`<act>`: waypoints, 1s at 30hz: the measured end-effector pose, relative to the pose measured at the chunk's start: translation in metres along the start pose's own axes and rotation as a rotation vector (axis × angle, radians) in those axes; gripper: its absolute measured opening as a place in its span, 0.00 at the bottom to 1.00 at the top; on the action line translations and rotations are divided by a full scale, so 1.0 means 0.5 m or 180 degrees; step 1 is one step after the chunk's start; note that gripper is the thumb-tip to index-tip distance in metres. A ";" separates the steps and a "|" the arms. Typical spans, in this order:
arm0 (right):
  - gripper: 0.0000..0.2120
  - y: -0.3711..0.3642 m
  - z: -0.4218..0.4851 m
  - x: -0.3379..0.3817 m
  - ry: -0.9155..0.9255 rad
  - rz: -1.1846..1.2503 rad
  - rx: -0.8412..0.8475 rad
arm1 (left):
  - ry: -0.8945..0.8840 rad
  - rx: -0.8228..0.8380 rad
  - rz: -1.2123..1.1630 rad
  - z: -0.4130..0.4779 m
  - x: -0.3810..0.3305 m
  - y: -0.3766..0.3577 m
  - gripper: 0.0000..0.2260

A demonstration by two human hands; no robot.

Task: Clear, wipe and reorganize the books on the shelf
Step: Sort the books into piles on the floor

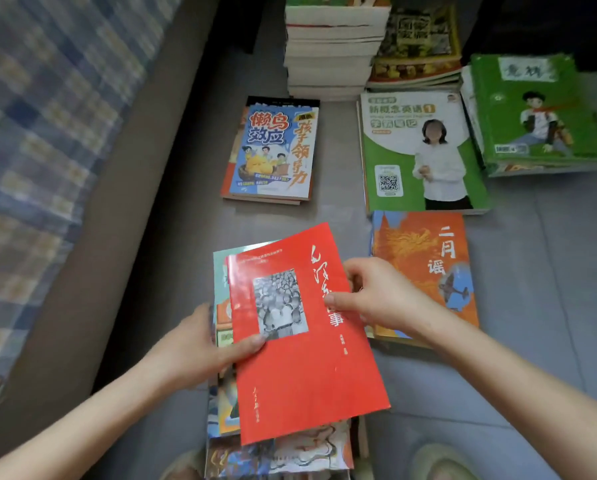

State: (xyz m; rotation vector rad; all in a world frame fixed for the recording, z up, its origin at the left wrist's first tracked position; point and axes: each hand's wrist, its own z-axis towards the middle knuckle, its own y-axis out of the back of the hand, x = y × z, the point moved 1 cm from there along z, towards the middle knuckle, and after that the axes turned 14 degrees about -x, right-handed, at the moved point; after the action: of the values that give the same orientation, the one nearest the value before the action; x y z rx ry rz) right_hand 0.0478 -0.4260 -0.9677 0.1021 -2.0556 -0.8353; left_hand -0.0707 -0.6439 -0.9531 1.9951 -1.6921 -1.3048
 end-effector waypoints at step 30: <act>0.09 0.329 0.001 -0.367 -0.1671 0.1460 -0.3077 | -0.0331 -0.0423 -0.0521 0.097 -0.006 -0.022 0.33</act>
State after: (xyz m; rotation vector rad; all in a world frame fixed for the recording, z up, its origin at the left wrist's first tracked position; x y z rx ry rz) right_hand 0.1957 -0.2315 -0.9999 -1.1697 -1.7702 -1.5501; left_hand -0.0984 -0.6203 -0.9871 2.0566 -1.4661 -1.5576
